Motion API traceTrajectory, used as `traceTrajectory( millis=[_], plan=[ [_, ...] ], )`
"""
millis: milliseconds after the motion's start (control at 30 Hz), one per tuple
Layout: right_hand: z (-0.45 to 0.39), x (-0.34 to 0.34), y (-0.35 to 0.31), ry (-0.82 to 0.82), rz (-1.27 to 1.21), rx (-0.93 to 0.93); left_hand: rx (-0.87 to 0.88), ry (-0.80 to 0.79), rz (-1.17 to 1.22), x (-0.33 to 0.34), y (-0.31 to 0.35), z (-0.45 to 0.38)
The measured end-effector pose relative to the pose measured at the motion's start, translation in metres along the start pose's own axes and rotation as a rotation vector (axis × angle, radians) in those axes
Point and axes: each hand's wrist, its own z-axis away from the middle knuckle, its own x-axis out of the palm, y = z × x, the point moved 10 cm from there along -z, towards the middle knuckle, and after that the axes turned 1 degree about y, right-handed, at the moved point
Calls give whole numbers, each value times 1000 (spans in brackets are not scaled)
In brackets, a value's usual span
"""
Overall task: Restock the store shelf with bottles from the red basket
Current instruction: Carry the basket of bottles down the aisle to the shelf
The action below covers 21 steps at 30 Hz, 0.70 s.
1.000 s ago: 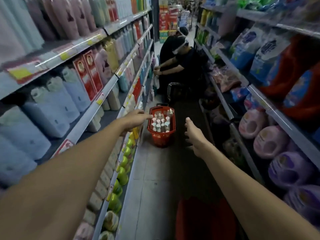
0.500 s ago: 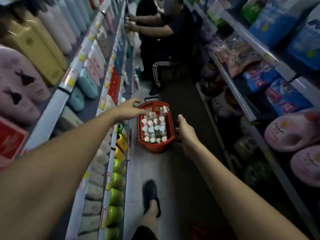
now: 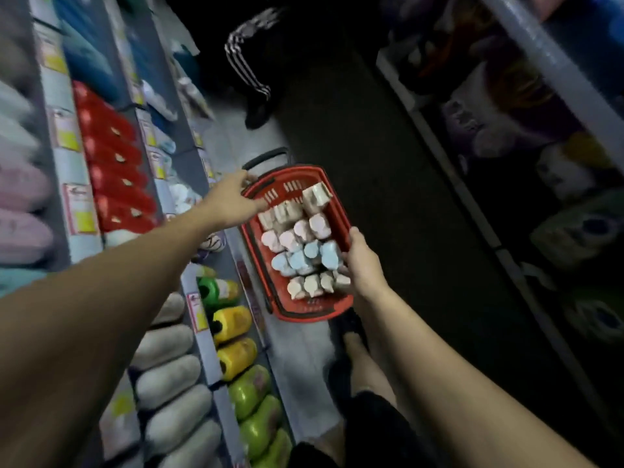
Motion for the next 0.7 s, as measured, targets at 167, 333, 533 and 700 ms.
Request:
traceTrajectory(
  millis=[167, 333, 533, 700],
  plan=[
    [-95, 12, 44, 169, -47, 101, 27, -18, -59, 41, -31, -131],
    [-153, -4, 114, 416, -169, 271, 76, -83, -170, 80, -54, -232],
    [-145, -44, 203, 934, -84, 535, 84, -138, -297, 116, -81, -314],
    [-168, 19, 287, 825, -613, 649, 24, -193, -307, 147, -119, -359]
  ],
)
